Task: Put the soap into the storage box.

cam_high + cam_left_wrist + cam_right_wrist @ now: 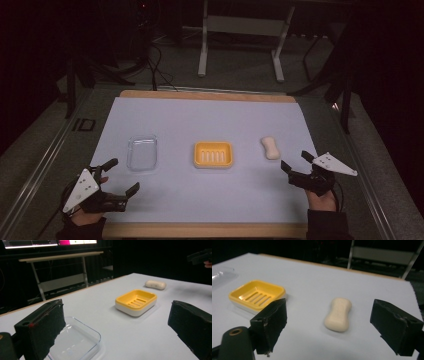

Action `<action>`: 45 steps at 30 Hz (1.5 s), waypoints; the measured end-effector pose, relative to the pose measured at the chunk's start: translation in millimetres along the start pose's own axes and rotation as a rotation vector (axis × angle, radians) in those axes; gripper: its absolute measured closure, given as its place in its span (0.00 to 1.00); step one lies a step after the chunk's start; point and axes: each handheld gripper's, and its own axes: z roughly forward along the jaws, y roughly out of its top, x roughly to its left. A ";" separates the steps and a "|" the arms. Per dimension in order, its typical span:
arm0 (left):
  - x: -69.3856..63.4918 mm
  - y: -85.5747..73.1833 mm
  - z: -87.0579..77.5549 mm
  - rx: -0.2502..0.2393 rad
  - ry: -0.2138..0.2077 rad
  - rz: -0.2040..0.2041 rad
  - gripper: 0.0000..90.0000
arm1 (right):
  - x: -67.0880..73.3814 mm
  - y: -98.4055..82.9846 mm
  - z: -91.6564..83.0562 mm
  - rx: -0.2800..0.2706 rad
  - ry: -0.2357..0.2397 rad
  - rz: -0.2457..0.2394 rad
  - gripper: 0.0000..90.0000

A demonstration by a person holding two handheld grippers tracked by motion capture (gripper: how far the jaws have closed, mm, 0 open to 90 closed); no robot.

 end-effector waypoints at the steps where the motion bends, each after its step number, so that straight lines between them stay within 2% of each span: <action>1: -0.3 -0.3 0.1 0.005 0.001 -0.001 0.01 | -0.6 1.1 0.9 0.015 -0.001 -0.001 0.16; 5: -0.4 -0.5 -0.9 0.007 0.002 -0.004 0.01 | -6.7 5.2 7.2 0.107 -0.008 -0.025 0.16; 7: -0.1 -0.8 -0.9 0.010 0.004 -0.005 0.01 | -9.5 6.3 9.8 0.153 0.014 -0.023 0.16; 8: -0.1 -1.0 -0.8 0.011 0.003 -0.007 0.01 | -11.8 6.9 12.0 0.189 0.044 -0.021 0.16; 10: 0.0 -1.2 -0.7 0.014 0.003 -0.010 0.01 | -13.3 7.2 13.2 0.206 0.060 -0.019 0.16; 11: 0.0 -1.3 -0.4 0.015 0.002 -0.009 0.01 | -15.9 7.5 15.3 0.238 0.092 -0.021 0.16; 12: 0.0 -1.3 -0.2 0.015 0.001 -0.010 0.01 | -19.0 7.8 18.9 0.292 0.152 -0.060 0.16; 14: 0.0 -1.4 0.2 0.016 -0.001 -0.010 0.01 | -20.7 7.7 21.5 0.345 0.189 -0.094 0.16; 16: 0.3 -1.6 0.4 0.019 -0.003 -0.010 0.01 | -23.7 7.5 24.2 0.400 0.225 -0.104 0.16; 19: 0.4 -1.6 0.6 0.018 -0.004 -0.010 0.01 | -27.0 7.7 26.3 0.447 0.278 -0.141 0.16; 21: 0.3 -1.6 0.6 0.019 -0.006 -0.011 0.01 | -28.5 8.0 27.3 0.483 0.296 -0.173 0.16; 23: 0.3 -1.6 0.6 0.022 -0.007 -0.009 0.01 | -30.5 7.4 29.5 0.533 0.332 -0.176 0.15; 26: 0.3 -1.6 0.6 0.022 -0.006 -0.007 0.01 | -31.9 5.9 32.8 0.589 0.345 -0.193 0.15; 30: 0.3 -1.7 0.8 0.024 -0.007 -0.007 0.01 | -28.4 4.8 36.2 0.684 0.361 -0.271 0.16; 33: 0.0 -1.8 0.9 0.024 -0.008 -0.008 0.01 | -23.1 3.2 39.9 0.797 0.386 -0.319 0.16; 34: 0.0 -1.8 0.9 0.024 -0.008 -0.008 0.01 | -23.1 3.2 39.9 0.797 0.386 -0.319 0.16; 35: 0.0 -1.8 0.9 0.024 -0.008 -0.008 0.01 | -22.0 2.9 40.8 0.826 0.390 -0.327 0.16; 36: -0.1 -1.8 0.9 0.024 -0.008 -0.008 0.01 | -18.4 1.8 44.0 0.905 0.401 -0.348 0.16; 37: -0.1 -1.8 0.9 0.024 -0.008 -0.008 0.01 | -18.4 1.8 44.0 0.905 0.401 -0.348 0.16; 38: -0.1 -1.7 0.7 0.023 -0.009 -0.007 0.01 | -15.6 1.9 47.3 0.966 0.394 -0.342 0.16; 40: -0.1 -1.7 0.7 0.024 -0.010 -0.007 0.01 | -12.5 2.9 50.1 1.025 0.386 -0.349 0.16; 45: -0.1 -1.8 0.7 0.026 -0.012 -0.009 0.01 | -5.3 5.7 56.7 1.132 0.405 -0.362 0.17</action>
